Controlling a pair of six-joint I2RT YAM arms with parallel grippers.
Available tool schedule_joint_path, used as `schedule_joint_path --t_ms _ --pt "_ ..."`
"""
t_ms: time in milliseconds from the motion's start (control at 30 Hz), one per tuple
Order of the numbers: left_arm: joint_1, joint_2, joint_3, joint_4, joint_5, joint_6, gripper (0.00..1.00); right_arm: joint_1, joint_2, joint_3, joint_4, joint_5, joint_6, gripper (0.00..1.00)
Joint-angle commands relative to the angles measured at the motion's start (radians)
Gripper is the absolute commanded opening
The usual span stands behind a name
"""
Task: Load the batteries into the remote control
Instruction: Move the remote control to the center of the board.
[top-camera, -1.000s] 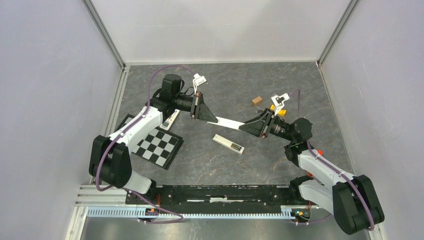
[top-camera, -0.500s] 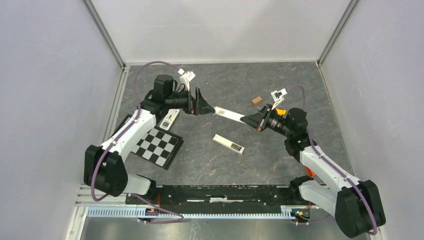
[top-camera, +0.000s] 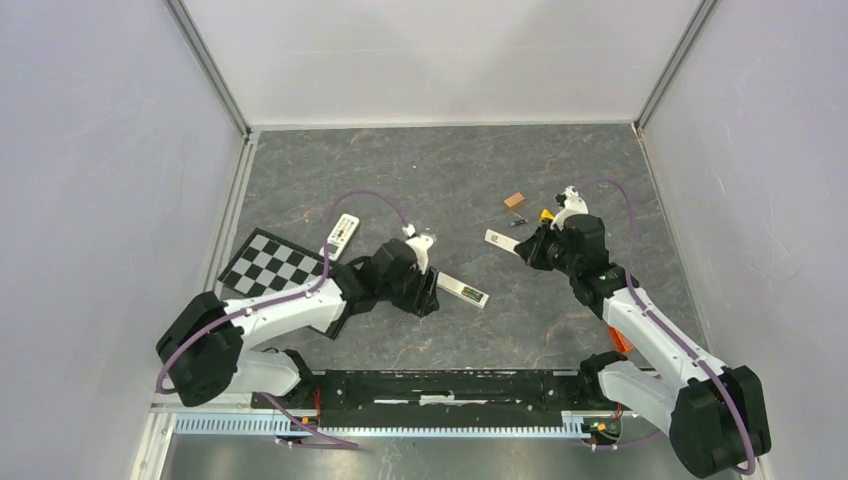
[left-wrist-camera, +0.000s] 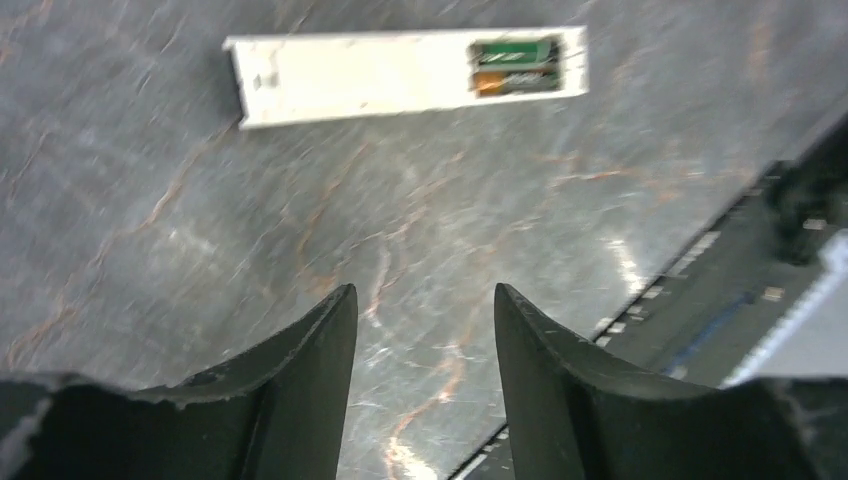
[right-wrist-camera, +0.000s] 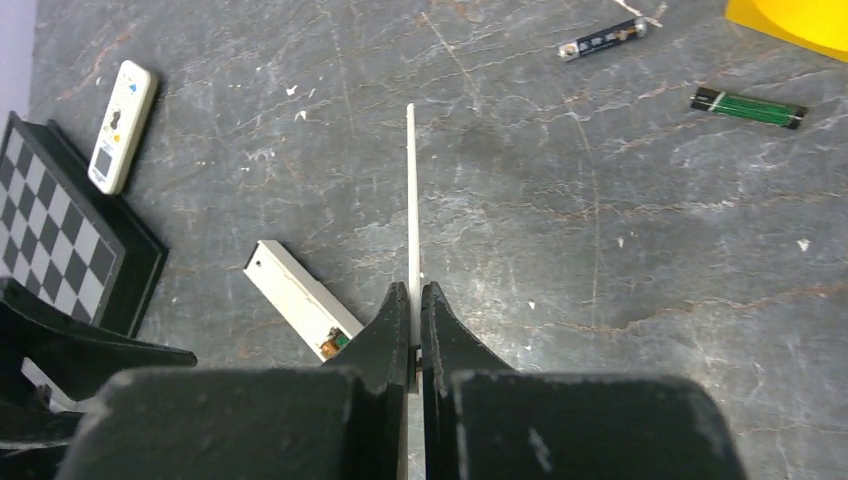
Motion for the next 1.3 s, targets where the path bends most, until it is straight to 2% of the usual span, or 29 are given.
schedule_joint_path --t_ms 0,333,800,1133,1200,1267 --pt "-0.086 0.021 -0.044 0.112 -0.294 -0.037 0.59 -0.011 -0.021 -0.001 -0.024 0.059 -0.037 0.00" --pt "-0.234 0.326 0.196 -0.070 -0.545 -0.118 0.79 -0.024 -0.010 -0.018 -0.021 0.062 -0.027 0.00" --pt "-0.237 0.528 0.376 -0.067 -0.577 -0.180 0.83 -0.056 -0.027 -0.032 -0.028 0.040 -0.032 0.00" --pt "-0.113 0.600 0.421 0.029 -0.523 -0.170 0.81 -0.090 -0.020 -0.045 0.025 -0.053 -0.031 0.00" --pt "-0.093 0.606 0.423 0.061 -0.471 -0.154 0.81 -0.101 -0.011 -0.051 0.051 -0.099 -0.014 0.00" --pt "-0.056 0.604 0.417 0.089 -0.355 -0.151 0.83 -0.111 -0.001 -0.056 0.075 -0.146 0.011 0.00"
